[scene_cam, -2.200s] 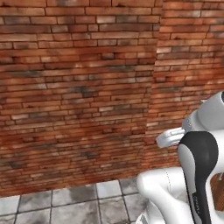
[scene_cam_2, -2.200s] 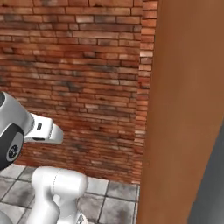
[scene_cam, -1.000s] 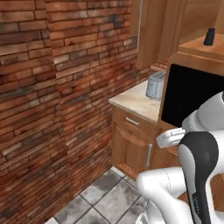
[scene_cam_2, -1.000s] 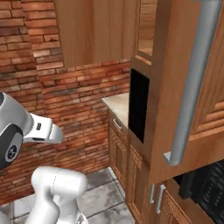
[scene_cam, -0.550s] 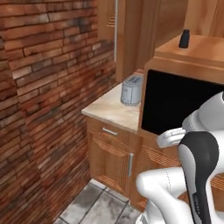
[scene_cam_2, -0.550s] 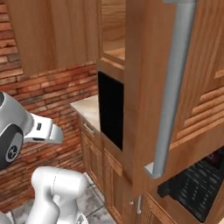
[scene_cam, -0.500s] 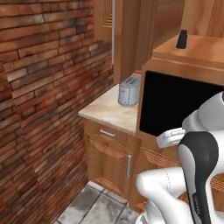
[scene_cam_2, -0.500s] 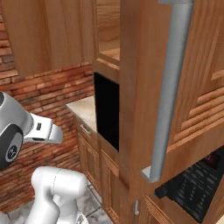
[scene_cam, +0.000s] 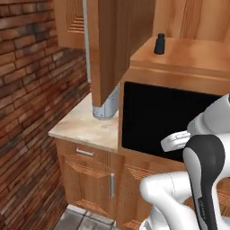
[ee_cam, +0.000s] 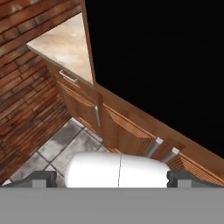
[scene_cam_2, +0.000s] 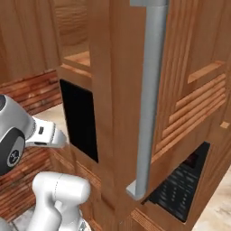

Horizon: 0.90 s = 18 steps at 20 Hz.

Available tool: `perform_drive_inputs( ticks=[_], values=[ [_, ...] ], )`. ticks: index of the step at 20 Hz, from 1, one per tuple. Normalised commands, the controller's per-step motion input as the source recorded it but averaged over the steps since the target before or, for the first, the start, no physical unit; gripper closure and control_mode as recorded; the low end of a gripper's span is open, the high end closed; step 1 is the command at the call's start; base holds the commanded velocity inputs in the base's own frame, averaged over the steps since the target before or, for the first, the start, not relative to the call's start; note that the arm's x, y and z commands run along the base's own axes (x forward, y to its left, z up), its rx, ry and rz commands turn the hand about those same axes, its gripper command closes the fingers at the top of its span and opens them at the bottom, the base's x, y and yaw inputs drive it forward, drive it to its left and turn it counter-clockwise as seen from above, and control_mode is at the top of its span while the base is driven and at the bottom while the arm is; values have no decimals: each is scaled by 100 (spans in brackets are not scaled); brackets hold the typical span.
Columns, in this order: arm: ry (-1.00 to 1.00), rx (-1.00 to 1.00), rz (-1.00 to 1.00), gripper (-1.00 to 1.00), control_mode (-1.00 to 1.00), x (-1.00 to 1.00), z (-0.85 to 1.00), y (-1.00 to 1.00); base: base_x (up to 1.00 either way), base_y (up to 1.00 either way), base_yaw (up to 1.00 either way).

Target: Collect the paprika, ketchup, and shaker from the cabinet and place them next to the stove.

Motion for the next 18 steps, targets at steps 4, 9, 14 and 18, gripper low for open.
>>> perform_drive_inputs(
  ticks=[4,9,14,18],
  values=[
    [0,0,0,-100,100,0,0,0,0,-15,-44],
    [0,0,0,-100,100,0,0,0,0,-2,-47],
    [0,0,0,-100,100,0,0,0,4,-7,-45],
    [0,0,0,-100,100,0,0,0,23,0,-39]
  ],
)
